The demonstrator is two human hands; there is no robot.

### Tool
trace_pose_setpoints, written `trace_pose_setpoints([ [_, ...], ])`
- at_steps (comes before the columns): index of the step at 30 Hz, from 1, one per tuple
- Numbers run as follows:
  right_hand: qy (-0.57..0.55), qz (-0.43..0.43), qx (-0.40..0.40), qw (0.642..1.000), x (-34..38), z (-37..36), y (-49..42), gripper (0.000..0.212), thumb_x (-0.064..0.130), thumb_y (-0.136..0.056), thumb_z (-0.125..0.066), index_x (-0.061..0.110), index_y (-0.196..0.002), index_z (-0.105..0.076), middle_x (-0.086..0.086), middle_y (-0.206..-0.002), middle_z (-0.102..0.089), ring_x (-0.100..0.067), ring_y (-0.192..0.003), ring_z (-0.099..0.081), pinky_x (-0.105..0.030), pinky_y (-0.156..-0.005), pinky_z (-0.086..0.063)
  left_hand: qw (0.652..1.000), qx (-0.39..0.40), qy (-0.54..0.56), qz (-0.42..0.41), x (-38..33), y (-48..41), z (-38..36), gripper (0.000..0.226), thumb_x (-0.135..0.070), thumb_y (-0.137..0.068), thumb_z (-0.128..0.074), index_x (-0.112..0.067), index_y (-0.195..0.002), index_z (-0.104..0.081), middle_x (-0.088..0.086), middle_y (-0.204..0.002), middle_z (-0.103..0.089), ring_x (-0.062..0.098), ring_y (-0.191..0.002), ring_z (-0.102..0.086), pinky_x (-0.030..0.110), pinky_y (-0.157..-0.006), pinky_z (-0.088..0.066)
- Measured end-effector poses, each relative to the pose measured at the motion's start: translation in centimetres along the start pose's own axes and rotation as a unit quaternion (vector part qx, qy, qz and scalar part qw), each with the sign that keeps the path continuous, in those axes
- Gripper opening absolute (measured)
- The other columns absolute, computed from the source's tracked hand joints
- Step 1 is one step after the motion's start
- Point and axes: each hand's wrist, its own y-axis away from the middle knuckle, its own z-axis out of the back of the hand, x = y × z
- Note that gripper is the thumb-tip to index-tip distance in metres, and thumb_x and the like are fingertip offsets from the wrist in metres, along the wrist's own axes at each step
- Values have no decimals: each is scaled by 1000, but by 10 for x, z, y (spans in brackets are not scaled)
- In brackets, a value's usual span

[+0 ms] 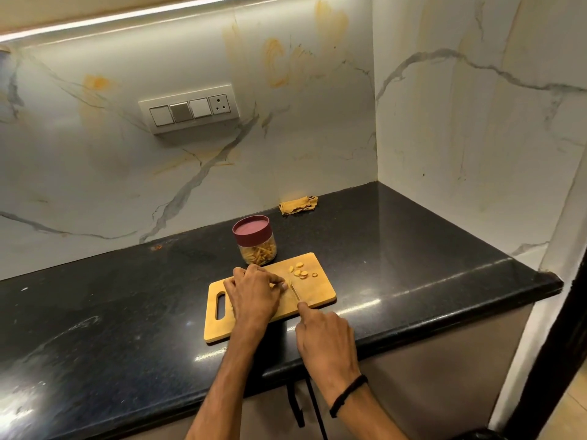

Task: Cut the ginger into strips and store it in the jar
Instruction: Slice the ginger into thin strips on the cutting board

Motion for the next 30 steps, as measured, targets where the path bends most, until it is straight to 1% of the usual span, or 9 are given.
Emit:
trace_pose_setpoints([
  [2,-32,-6,-9,999,-5,7,4,39,29,-104,-37,30,-143,-42,1,-102,-65,-12,-89,-58,-22,-73,-41,1000,-3,-3,0,1,0,0,30,-53,-87,-69,-39,-114,-73,-8,-128,-55,16,-115,-40,33,-88,-25],
  [6,-64,-15,-32,997,-4,12,-5,39,37,-103,-38,35,-142,-43,4,-101,-66,-8,-76,-49,-18,-67,-36,1000,-12,-2,8,1,1,0,30,-56,-85,-71,-40,-109,-74,-8,-126,-53,15,-113,-39,32,-88,-26],
  [9,-82,-12,-22,996,-1,7,-15,41,37,-103,-39,34,-143,-45,4,-104,-68,-10,-84,-60,-20,-71,-45,1000,-9,7,16,1,2,0,30,-56,-84,-71,-39,-108,-75,-8,-126,-53,15,-114,-38,34,-92,-29],
  [14,-76,2,-20,997,0,1,-21,42,37,-103,-38,35,-145,-43,4,-104,-69,-9,-80,-58,-19,-70,-44,1000,4,14,19,3,0,1,32,-56,-86,-70,-37,-111,-74,-7,-128,-52,17,-116,-38,36,-96,-32],
  [18,-78,3,-17,997,1,2,-23,41,36,-103,-38,35,-144,-42,4,-101,-69,-6,-71,-45,-17,-66,-35,1000,2,14,19,3,0,0,30,-55,-86,-69,-37,-110,-75,-6,-128,-52,16,-115,-38,36,-95,-33],
  [20,-76,6,-17,997,2,2,-24,41,36,-103,-37,35,-144,-43,3,-102,-69,-9,-74,-52,-18,-67,-38,1000,4,13,21,3,0,0,31,-56,-86,-69,-37,-110,-75,-6,-128,-52,17,-115,-39,36,-95,-33],
  [22,-64,7,-13,998,4,3,-25,41,36,-104,-37,34,-144,-44,2,-105,-69,-12,-84,-61,-22,-73,-46,1000,5,13,23,3,0,0,32,-57,-86,-69,-37,-110,-75,-5,-127,-52,17,-115,-39,36,-95,-33],
  [24,-45,6,-8,999,6,1,-26,40,35,-104,-36,33,-144,-43,2,-106,-68,-13,-89,-63,-25,-76,-49,1000,6,12,21,3,0,0,31,-57,-86,-69,-37,-110,-75,-5,-127,-52,17,-114,-39,35,-94,-33],
  [30,19,1,19,1000,14,-1,-33,36,24,-105,-35,25,-138,-49,-4,-104,-68,-21,-94,-65,-32,-73,-50,1000,4,9,21,3,0,0,31,-57,-86,-69,-37,-109,-75,-6,-125,-53,17,-113,-38,36,-96,-34],
])
